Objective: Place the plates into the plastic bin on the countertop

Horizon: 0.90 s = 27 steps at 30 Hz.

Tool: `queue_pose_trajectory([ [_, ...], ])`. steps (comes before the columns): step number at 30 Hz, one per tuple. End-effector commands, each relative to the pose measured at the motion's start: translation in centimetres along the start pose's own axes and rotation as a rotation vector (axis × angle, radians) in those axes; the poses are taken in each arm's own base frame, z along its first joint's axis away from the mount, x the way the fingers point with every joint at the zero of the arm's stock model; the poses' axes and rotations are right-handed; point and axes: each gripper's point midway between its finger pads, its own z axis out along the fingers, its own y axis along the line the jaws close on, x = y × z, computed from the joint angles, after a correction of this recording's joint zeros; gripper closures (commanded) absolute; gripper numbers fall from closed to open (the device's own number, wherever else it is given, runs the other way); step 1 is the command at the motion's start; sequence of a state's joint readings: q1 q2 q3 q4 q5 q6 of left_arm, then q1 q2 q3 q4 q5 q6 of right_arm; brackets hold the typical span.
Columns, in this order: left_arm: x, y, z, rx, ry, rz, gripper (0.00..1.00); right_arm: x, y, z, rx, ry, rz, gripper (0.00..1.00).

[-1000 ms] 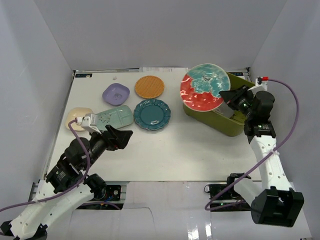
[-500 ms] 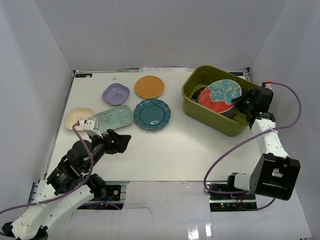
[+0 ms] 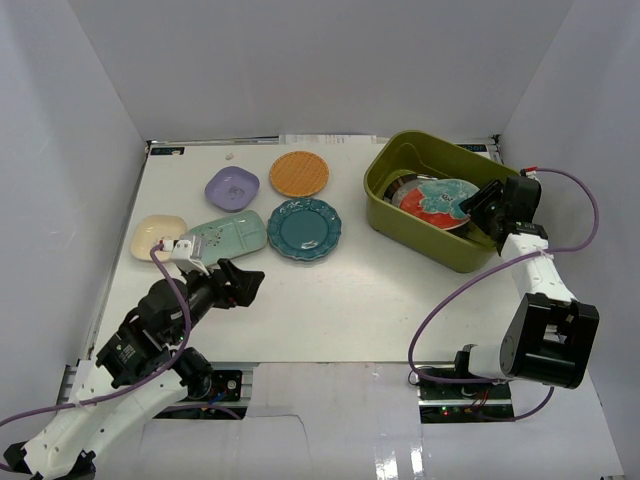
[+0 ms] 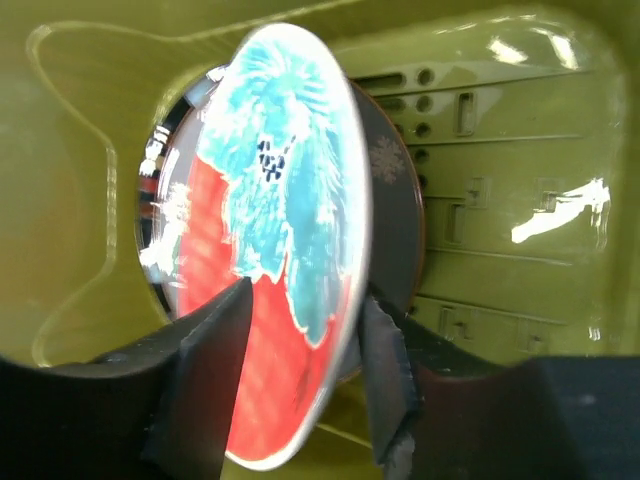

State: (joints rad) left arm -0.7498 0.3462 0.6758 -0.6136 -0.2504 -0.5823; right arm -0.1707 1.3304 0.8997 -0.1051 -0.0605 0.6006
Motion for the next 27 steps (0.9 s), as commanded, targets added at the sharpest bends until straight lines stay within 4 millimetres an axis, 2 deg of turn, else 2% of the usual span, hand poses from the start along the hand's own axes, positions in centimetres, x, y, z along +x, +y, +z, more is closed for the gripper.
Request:
queue_pose_trajectory([
  [1,0.2,-0.1,0.2,0.006,0.007,0.015,0.02,-3.6,1.5,-0.9,-0.026,-0.111,-0.068,0.36],
  [4,0.3,0.0,0.2,0.003,0.007,0.015,0.02,-4.4,0.9,-1.6,0.022,-0.139,-0.086,0.16],
  [8,0.3,0.0,0.3,0.002,0.006,0.014,0.02,-6.1,1.7,-3.5,0.021,-0.197,-0.104,0.01],
  [10,0.2,0.0,0.3,0.001,0.005,0.014,0.02,-6.7,2.4,-4.4,0.003,-0.218,-0.11,0.08],
  [14,0.3,0.1,0.3,-0.001,0.006,0.012,0.02,-8.0,5.6,-8.2,-0.093,-0.3,-0.123,0.1],
  [16,0.2,0.1,0.3,-0.004,0.004,0.012,0.02,-6.5,8.4,-9.4,-0.188,-0.295,-0.117,0.09],
  [17,0.2,0.1,0.3,-0.006,0.005,0.013,0.02,-6.1,9.9,-10.9,-0.24,-0.316,-0.115,0.09],
  [18,0.2,0.2,0.3,-0.01,0.002,0.012,0.02,-4.8,11.4,-11.7,-0.286,-0.305,-0.116,0.09],
  [19,0.2,0.2,0.3,-0.011,0.001,0.012,0.02,-1.5,13.2,-12.6,-0.345,-0.264,-0.094,0.07],
  [20,0.2,0.3,0.3,-0.013,0.002,0.011,0.02,-0.3,14.4,-13.1,-0.402,-0.27,-0.067,0.06],
  [21,0.1,0.4,0.3,-0.02,-0.001,0.01,0.02,4.3,14.8,-13.0,-0.432,-0.199,-0.013,0.01],
  [22,0.1,0.5,0.2,-0.023,-0.005,0.008,0.02,5.5,16.1,-13.5,-0.498,-0.21,0.037,0.0],
  [24,-0.1,0.6,0.2,-0.031,-0.012,0.005,0.02,10.3,16.9,-13.9,-0.536,-0.175,0.089,0.06],
  [26,-0.2,0.7,0.0,-0.036,-0.019,-0.001,0.02,14.3,16.4,-12.6,-0.506,-0.13,0.135,0.08],
  [27,-0.2,0.9,0.1,-0.043,-0.022,-0.003,0.02,16.3,16.9,-12.8,-0.506,-0.107,0.134,0.11],
])
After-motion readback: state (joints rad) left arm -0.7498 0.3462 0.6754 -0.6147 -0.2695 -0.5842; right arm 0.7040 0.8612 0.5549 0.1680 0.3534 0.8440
